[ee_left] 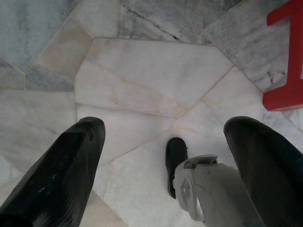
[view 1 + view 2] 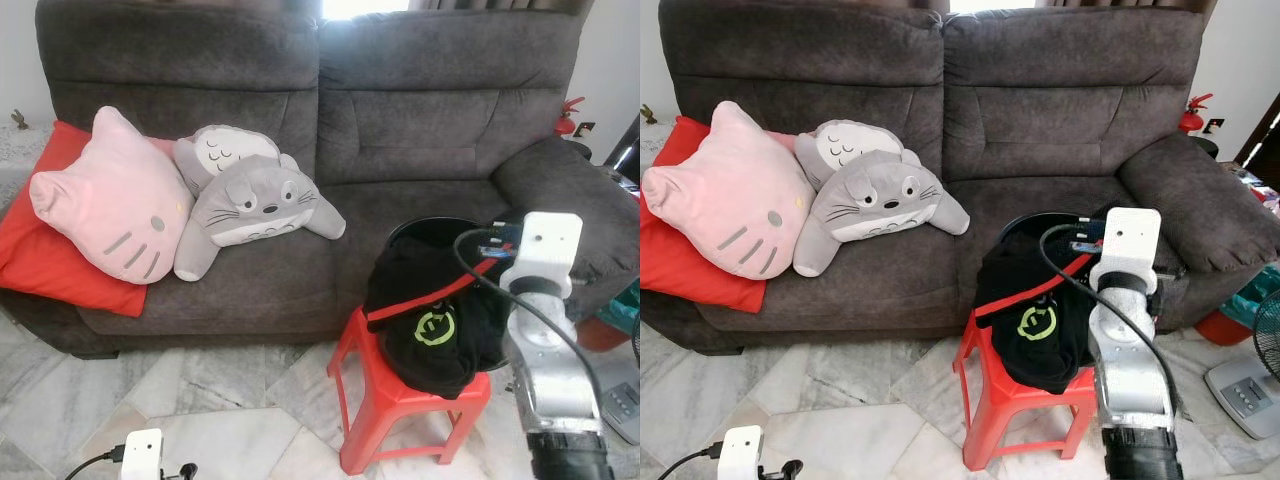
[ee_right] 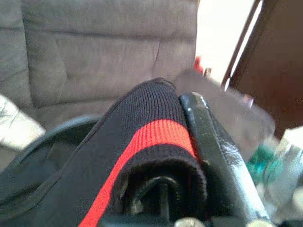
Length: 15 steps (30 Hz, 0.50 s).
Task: Hang hanger
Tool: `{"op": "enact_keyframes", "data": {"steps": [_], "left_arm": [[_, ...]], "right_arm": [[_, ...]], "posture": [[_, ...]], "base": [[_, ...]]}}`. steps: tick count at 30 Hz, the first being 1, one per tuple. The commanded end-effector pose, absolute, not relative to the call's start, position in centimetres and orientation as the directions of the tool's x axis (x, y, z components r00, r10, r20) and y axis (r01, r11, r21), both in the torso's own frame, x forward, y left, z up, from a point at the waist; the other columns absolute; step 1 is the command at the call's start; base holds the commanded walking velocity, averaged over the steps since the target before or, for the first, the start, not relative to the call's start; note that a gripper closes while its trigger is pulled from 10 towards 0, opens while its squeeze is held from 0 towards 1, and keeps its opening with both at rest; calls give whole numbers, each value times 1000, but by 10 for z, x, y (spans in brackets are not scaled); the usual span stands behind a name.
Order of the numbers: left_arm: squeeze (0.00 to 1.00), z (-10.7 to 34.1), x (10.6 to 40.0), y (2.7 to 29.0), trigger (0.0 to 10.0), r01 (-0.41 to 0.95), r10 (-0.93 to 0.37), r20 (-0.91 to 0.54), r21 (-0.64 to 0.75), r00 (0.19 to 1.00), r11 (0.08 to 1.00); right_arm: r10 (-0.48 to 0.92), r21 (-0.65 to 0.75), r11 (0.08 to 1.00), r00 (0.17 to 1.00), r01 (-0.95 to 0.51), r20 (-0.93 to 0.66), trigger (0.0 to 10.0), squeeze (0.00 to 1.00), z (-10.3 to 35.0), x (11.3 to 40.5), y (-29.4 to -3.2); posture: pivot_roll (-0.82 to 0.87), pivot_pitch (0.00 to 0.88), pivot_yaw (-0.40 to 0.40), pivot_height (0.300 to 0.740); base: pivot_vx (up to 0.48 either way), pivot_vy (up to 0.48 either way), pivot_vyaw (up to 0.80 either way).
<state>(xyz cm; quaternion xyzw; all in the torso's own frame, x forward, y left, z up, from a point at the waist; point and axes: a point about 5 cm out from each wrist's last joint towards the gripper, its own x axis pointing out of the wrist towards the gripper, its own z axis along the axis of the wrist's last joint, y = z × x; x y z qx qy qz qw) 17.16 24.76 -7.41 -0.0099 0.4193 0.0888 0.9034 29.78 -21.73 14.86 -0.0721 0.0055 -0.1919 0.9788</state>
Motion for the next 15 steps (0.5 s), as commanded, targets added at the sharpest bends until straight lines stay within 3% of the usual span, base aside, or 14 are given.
{"op": "enact_keyframes", "data": {"steps": [1, 15], "left_arm": [[0, -75, 168, 250, 10000, -162, 158, -767, 71, 622, 984], [0, -76, 166, 250, 10000, -155, 150, -767, 67, 624, 986]], "right_arm": [[-381, -115, 919, 925, 378, -4, 10000, 0, 150, 294, -217], [-358, -121, 928, 933, 353, -24, 10000, 0, 144, 300, -203]], "posture": [[-69, 0, -38, 716], [-39, 0, -43, 716]], "base": [[0, 0, 0], [0, 0, 0]]}}
